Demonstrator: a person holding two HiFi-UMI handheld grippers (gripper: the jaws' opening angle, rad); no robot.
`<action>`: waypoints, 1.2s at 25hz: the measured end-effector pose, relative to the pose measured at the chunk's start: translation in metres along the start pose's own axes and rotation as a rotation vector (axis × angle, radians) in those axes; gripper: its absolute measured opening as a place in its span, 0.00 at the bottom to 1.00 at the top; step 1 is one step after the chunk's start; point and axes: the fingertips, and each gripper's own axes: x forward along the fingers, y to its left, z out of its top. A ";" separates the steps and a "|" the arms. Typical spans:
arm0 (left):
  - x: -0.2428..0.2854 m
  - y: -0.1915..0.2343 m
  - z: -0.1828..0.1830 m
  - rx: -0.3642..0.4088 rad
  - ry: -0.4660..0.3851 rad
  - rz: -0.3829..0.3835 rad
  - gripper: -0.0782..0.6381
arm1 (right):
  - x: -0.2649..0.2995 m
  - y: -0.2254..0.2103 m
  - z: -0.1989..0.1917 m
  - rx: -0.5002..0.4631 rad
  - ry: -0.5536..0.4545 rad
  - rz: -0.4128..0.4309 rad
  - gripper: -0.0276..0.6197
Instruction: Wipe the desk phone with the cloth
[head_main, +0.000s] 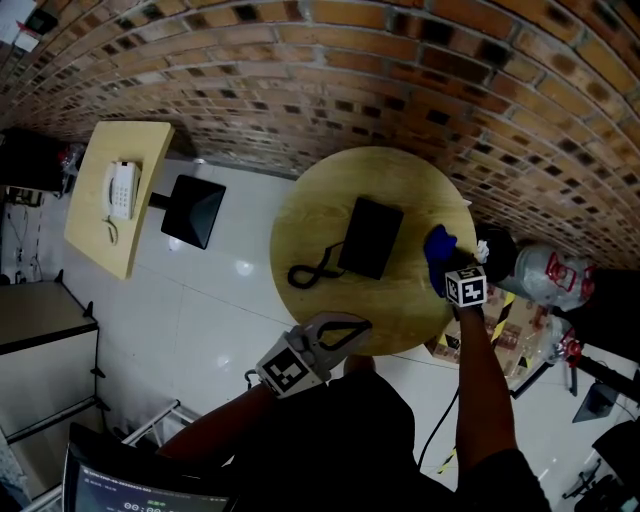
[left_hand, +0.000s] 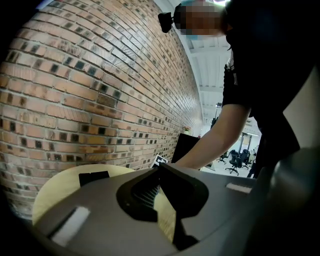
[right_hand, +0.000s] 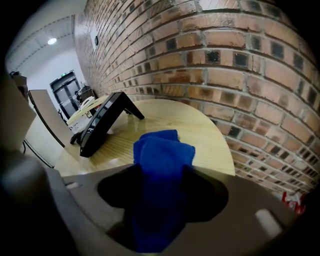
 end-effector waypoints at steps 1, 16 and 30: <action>0.000 -0.001 0.000 -0.001 -0.001 0.000 0.09 | 0.000 -0.002 0.000 0.000 0.005 -0.003 0.45; -0.032 -0.003 0.036 0.067 -0.060 -0.044 0.09 | -0.121 0.044 0.091 -0.030 -0.319 -0.057 0.48; -0.072 -0.027 0.078 0.144 -0.131 -0.107 0.09 | -0.285 0.266 0.156 -0.105 -0.749 0.164 0.46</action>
